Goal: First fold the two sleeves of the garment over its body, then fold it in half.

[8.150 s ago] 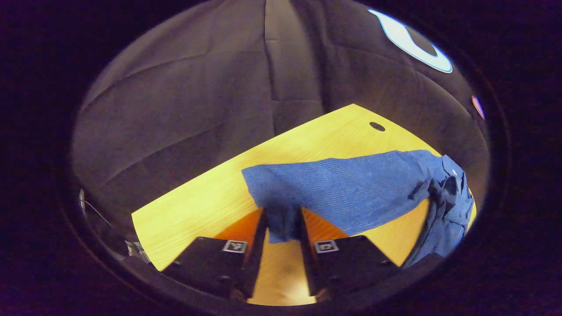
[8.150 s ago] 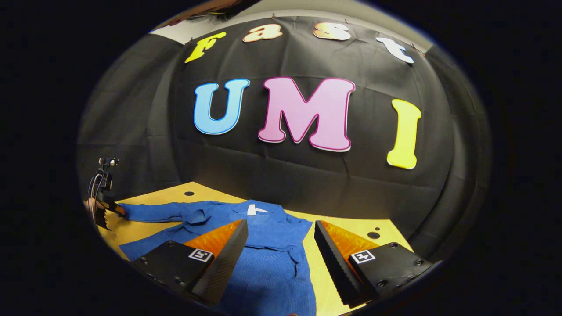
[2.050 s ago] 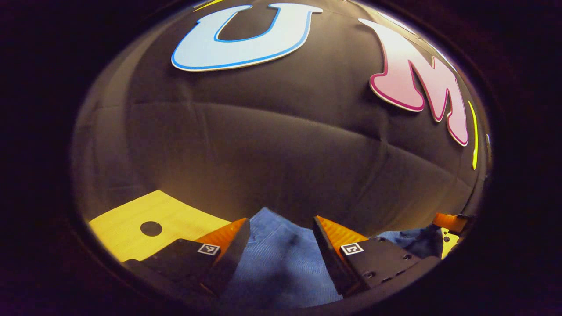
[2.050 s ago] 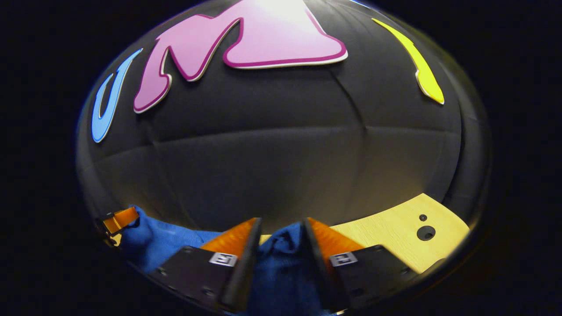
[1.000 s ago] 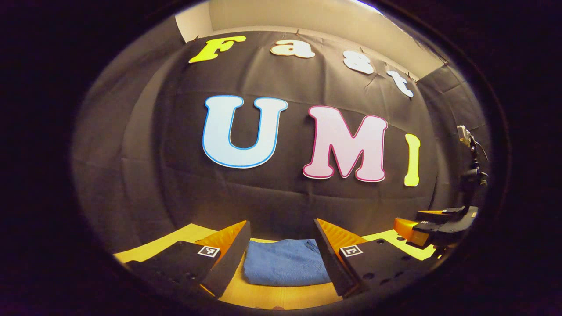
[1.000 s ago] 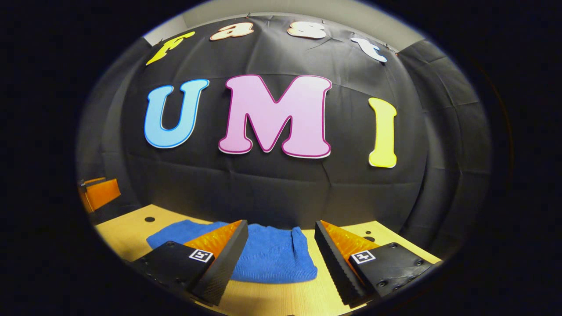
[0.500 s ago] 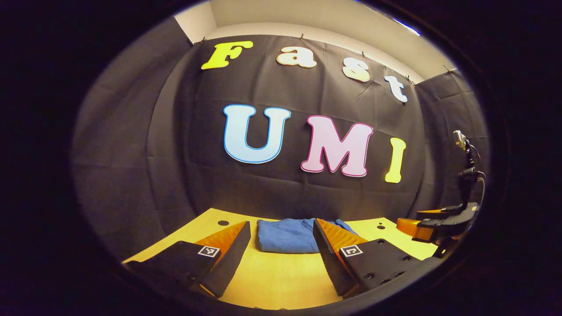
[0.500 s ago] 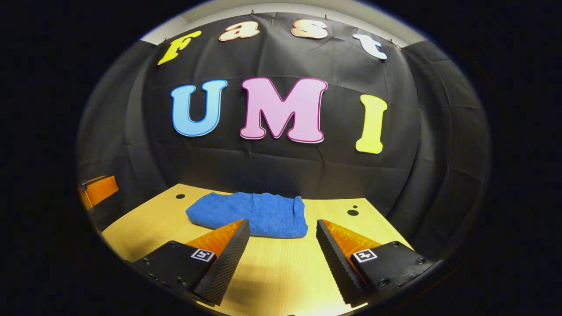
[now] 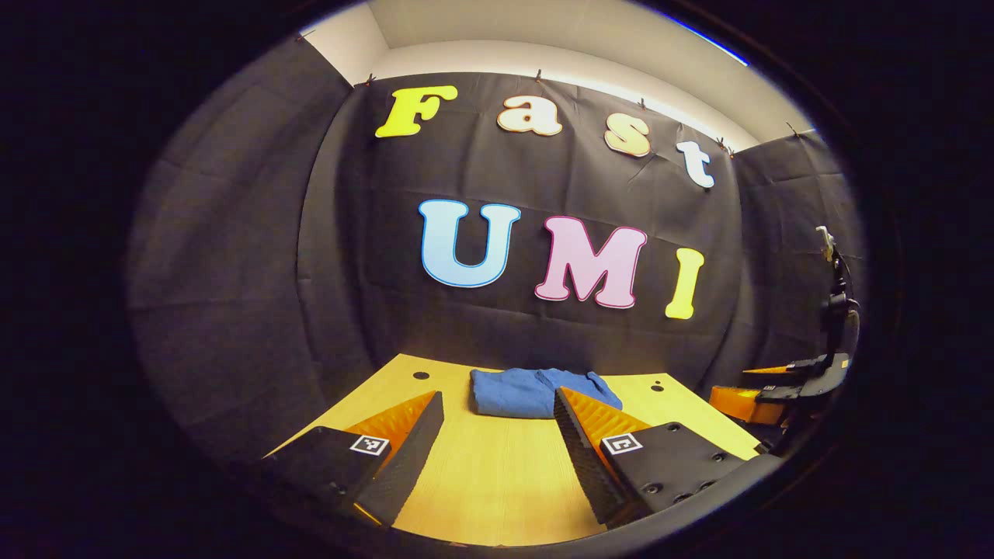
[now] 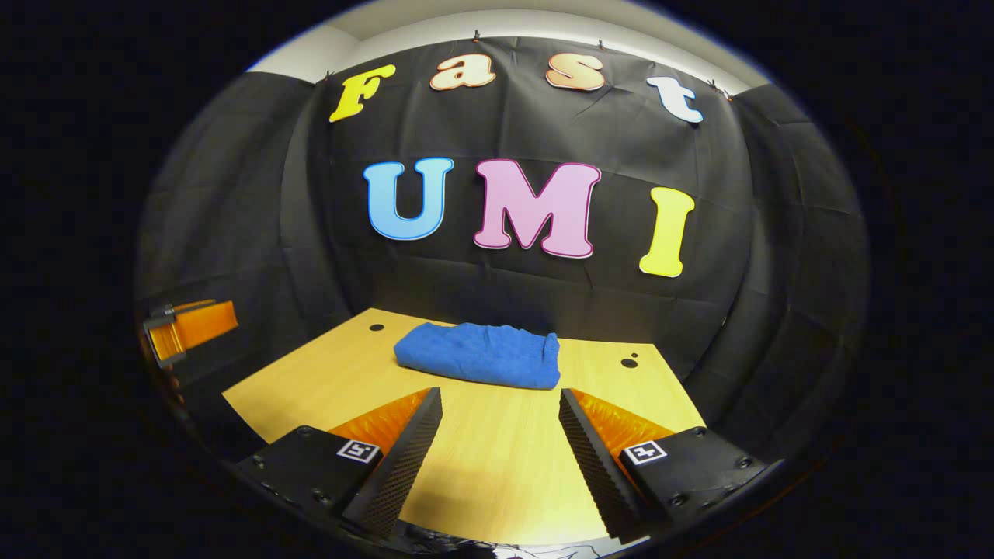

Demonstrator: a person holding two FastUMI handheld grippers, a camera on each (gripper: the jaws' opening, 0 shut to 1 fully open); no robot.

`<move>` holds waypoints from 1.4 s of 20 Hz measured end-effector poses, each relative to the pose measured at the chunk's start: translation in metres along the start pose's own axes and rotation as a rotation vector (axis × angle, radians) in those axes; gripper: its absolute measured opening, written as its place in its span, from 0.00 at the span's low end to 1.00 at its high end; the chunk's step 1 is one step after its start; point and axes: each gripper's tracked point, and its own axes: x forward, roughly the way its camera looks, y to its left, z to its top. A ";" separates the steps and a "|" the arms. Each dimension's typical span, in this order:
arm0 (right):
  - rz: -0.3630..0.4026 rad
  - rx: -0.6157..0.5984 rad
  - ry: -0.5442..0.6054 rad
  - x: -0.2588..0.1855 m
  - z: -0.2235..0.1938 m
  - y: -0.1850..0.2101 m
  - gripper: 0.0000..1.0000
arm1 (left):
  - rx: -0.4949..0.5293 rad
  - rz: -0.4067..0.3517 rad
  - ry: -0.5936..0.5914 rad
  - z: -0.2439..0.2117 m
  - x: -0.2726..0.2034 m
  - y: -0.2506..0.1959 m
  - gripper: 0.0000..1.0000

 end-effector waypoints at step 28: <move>0.098 -0.076 -0.318 -0.001 0.093 0.042 0.97 | 0.089 0.079 -0.247 0.085 -0.007 -0.014 0.81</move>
